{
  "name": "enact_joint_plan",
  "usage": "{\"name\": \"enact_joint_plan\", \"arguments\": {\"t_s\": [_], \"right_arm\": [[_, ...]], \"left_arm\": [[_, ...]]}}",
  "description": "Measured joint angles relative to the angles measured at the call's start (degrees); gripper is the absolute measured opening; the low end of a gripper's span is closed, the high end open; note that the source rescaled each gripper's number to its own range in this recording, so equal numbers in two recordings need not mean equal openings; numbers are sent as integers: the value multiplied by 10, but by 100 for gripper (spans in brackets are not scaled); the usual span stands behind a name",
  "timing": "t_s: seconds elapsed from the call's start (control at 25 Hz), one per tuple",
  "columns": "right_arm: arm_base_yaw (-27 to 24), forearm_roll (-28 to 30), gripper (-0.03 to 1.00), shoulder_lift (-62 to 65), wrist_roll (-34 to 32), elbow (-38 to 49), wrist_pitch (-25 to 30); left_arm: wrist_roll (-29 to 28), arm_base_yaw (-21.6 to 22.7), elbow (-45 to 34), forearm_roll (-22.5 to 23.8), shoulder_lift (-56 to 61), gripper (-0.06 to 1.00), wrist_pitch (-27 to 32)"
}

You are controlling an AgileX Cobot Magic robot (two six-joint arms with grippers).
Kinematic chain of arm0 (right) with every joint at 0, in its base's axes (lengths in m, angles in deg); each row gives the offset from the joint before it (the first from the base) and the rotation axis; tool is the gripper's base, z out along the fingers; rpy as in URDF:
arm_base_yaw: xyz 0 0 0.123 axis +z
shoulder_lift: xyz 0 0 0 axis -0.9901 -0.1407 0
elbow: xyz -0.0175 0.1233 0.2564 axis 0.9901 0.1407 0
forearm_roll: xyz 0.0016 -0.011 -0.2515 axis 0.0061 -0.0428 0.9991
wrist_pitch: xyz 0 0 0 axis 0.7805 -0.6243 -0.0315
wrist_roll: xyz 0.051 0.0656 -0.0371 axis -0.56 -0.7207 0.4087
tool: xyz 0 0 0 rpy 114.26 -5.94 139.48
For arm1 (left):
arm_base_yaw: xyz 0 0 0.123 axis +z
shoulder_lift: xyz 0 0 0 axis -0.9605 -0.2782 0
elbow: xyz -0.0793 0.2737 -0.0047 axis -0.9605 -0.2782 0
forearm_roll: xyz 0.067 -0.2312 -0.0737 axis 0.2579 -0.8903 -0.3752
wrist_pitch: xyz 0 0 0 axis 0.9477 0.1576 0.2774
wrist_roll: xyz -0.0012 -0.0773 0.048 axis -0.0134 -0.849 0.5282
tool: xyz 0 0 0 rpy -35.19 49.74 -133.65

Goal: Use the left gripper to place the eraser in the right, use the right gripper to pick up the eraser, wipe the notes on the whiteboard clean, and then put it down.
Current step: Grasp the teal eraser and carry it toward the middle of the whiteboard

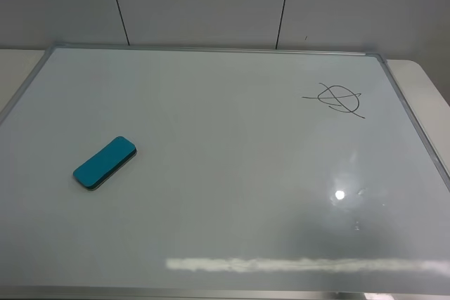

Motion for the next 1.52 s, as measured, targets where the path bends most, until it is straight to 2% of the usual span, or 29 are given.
{"name": "enact_joint_plan", "arguments": {"t_s": [0.6, 0.64, 0.72, 0.84, 0.92, 1.08, 1.24, 1.36, 1.52], "right_arm": [[0, 0, 60, 0, 0, 0, 0], [0, 0, 60, 0, 0, 0, 0], [0, 0, 60, 0, 0, 0, 0], [0, 0, 60, 0, 0, 0, 0], [0, 0, 60, 0, 0, 0, 0], [0, 0, 60, 0, 0, 0, 0], [0, 0, 60, 0, 0, 0, 0], [0, 0, 60, 0, 0, 0, 0], [0, 0, 60, 0, 0, 0, 0]], "left_arm": [[0, 0, 0, 0, 0, 99, 0], [0, 0, 0, 0, 0, 94, 0], [-4, 0, 3, 2, -3, 75, 1], [-5, 0, 35, 18, -37, 23, -5], [-5, 0, 61, 40, -81, 7, -16], [3, 0, 103, 75, -224, 1, -18], [43, 0, 114, 71, -387, 0, -24], [98, 0, 114, 32, -497, 0, -53], [180, 0, 114, -38, -617, 0, -127]]}}
